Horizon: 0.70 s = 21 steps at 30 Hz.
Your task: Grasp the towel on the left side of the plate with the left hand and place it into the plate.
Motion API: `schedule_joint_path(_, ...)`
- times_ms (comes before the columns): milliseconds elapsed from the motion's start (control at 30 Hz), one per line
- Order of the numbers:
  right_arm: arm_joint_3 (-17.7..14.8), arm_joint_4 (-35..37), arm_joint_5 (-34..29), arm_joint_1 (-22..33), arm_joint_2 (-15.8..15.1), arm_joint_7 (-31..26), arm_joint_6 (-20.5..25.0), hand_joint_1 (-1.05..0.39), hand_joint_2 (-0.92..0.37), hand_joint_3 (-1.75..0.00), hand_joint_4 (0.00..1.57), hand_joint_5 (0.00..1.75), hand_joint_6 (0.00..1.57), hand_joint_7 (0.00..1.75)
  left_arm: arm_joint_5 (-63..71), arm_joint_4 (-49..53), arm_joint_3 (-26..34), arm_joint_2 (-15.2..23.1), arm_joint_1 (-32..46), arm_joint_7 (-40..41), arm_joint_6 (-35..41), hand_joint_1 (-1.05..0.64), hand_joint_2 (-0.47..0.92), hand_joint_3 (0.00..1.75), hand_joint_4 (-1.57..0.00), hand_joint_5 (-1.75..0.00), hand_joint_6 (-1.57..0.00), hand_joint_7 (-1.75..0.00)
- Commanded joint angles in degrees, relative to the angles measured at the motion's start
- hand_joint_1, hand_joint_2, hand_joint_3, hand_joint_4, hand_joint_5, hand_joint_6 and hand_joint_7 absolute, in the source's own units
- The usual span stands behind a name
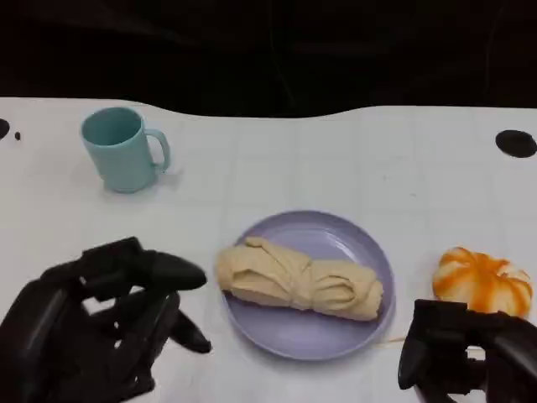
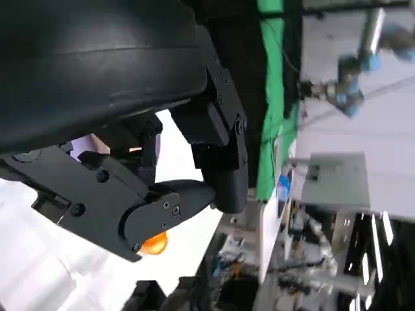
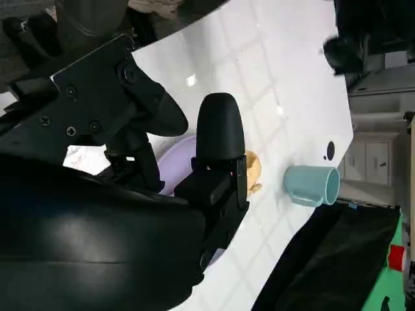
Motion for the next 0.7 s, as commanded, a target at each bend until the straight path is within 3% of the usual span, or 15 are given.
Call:
schedule_joint_path(33,-0.42,0.67,0.45,-0.48,-0.28,0.2,-0.56,-0.06,-0.51,-1.23,0.73,1.75,0.65,1.53,-1.43,-4.28,-0.97,-1.2,6.58,4.37,-0.14,-0.3,0.56,0.98,-0.88,-1.34,-0.86,-1.08)
schedule_joint_path(200,-0.9,2.24,0.08,-0.61,-0.55,0.88,-2.38,-0.06,-0.51,-1.24,0.74,1.75,0.65,1.53,2.97,-1.4,-5.42,-2.72,10.15,5.99,-6.18,-0.28,0.62,0.92,-0.82,-1.5,-0.73,-1.38)
schedule_joint_path(300,-0.99,2.4,-0.43,-0.23,-0.77,0.99,-3.24,-0.06,-0.51,-1.24,0.73,1.75,0.64,1.53,5.16,1.49,-6.73,-2.44,9.75,5.38,-9.99,-0.27,0.62,0.93,-0.81,-1.52,-0.71,-1.47)
schedule_joint_path(700,-1.69,2.96,-0.94,0.44,-0.99,1.78,-4.67,-0.05,-0.52,-1.23,0.73,1.75,0.64,1.52,4.86,5.91,-7.18,0.35,8.04,4.44,-13.21,-0.31,0.61,0.9,-0.85,-1.55,-0.74,-1.51)
